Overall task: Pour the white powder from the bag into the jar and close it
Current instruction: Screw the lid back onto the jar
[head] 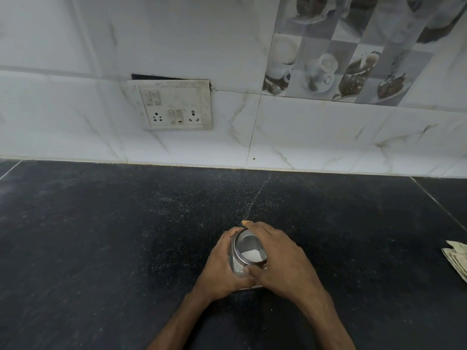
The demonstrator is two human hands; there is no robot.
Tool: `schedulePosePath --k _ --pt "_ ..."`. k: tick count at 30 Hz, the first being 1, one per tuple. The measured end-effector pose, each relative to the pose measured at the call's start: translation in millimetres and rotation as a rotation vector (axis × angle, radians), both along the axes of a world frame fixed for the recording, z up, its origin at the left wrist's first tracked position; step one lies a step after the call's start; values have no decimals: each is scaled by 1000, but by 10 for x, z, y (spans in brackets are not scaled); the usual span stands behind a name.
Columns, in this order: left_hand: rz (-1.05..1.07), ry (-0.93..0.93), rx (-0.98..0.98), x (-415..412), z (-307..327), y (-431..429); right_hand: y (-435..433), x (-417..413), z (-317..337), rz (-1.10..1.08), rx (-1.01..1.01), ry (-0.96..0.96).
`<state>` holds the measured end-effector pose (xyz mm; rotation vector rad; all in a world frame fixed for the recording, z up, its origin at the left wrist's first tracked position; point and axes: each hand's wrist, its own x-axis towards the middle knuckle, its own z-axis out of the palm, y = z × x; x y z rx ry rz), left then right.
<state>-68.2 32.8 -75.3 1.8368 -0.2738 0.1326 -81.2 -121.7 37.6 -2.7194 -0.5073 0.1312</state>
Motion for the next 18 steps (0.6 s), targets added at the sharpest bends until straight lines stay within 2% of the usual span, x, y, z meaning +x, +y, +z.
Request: schedulePosePath --k 2,6,11,15,18 --pt "-6 4 -5 -2 -11 2 47 31 4 -50 -33 -51" --pt "-7 9 -13 -4 6 2 33 38 9 -17 -9 29" --pt "-14 5 -28 -15 12 -3 60 28 6 -56 -29 -64" --pt "-6 3 -35 -14 -1 -10 -11 24 -14 30 74 21" --pt "-22 11 -19 -6 0 1 -16 46 -6 -26 71 -49"
